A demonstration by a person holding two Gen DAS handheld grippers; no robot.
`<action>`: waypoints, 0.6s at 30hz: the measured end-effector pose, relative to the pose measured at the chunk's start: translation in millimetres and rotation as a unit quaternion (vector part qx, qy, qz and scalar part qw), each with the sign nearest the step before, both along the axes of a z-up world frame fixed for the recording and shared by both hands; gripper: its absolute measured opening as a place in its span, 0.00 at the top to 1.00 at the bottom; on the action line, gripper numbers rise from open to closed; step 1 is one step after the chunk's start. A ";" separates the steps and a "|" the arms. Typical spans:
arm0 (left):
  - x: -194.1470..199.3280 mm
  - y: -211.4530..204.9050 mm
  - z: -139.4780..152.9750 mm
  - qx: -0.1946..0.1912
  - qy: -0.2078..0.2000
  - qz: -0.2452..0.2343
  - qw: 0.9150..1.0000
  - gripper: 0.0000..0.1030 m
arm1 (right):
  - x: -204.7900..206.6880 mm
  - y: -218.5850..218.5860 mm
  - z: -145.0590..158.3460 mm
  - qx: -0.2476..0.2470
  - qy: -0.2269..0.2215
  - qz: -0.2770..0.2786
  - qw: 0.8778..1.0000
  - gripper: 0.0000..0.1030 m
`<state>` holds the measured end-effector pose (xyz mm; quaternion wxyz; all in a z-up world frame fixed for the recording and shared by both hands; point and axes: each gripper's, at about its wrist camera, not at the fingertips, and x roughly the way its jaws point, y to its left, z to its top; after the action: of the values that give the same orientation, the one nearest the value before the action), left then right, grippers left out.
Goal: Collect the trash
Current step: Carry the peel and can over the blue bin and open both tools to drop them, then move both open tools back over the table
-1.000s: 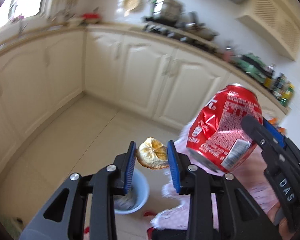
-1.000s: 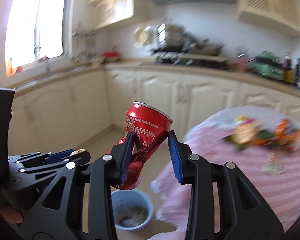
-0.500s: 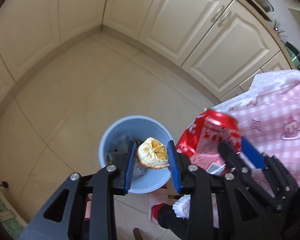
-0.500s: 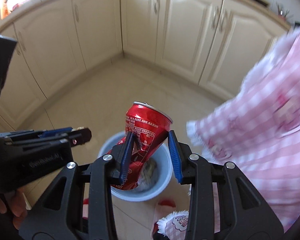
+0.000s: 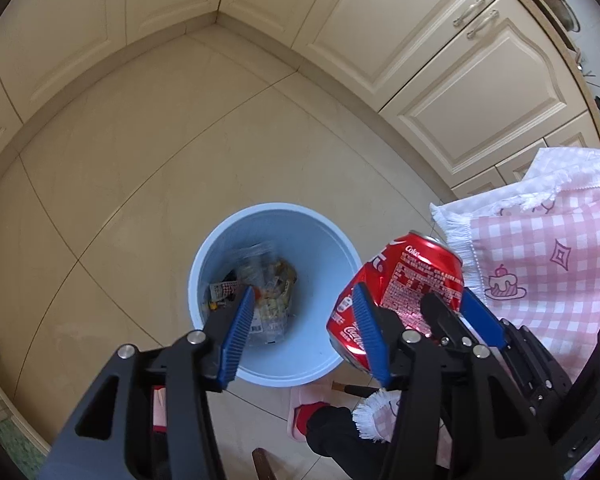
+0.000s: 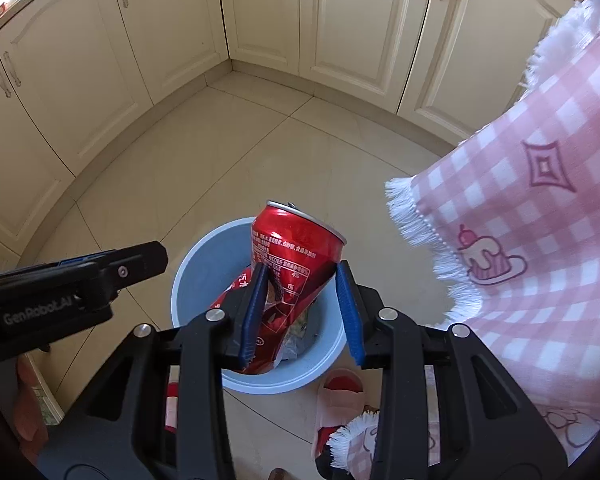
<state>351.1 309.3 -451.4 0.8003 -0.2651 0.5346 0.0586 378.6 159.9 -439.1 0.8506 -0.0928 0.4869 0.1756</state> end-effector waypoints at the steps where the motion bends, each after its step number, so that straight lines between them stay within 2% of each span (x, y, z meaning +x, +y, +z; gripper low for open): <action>1: 2.5 -0.6 -1.4 0.001 0.002 0.002 1.000 0.51 | -1.5 -0.4 -0.3 0.000 0.002 0.001 1.000 0.66; 8: 11.0 2.1 -9.6 0.015 0.028 0.007 0.999 0.51 | 2.7 7.3 -5.6 0.004 0.008 0.005 1.000 0.69; 18: 9.5 4.7 -8.8 0.019 0.032 0.006 0.999 0.51 | 6.4 18.4 -3.8 0.009 0.004 0.003 1.000 0.69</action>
<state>360.6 314.0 -460.2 0.7874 -0.2513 0.5569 0.0820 385.1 178.3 -442.9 0.8489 -0.0857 0.4883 0.1834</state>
